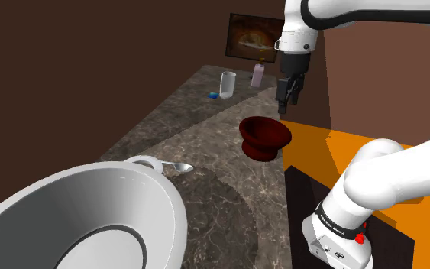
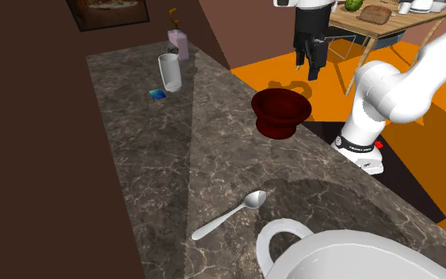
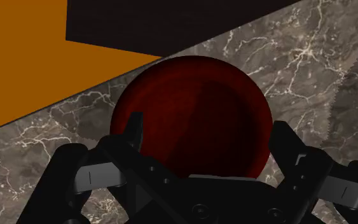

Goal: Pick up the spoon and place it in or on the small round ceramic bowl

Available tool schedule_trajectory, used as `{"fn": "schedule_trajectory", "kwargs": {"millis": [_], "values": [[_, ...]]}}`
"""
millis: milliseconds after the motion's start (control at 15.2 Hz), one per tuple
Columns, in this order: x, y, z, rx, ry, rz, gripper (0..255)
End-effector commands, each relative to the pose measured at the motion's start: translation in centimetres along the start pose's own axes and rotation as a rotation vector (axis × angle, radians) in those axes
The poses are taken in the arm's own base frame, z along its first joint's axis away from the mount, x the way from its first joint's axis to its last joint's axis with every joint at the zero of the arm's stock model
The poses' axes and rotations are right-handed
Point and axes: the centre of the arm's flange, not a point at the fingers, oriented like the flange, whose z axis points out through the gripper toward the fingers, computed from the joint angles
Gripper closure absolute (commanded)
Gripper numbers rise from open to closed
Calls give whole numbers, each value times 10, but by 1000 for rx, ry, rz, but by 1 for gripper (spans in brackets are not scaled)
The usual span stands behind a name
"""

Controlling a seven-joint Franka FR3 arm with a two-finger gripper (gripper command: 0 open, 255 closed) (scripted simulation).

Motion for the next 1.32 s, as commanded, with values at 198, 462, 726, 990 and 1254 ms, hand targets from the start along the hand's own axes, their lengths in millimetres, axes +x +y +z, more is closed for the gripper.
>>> {"fn": "schedule_trajectory", "kwargs": {"millis": [198, 462, 726, 990, 1254], "values": [[32, -21, 10, 6, 0, -44, 0], [72, -51, 23, 13, 0, -102, 0], [111, -84, 36, 20, -1, -160, 0], [148, -118, 49, 28, -1, -218, 0], [182, -155, 62, 35, -1, -276, 0]]}}
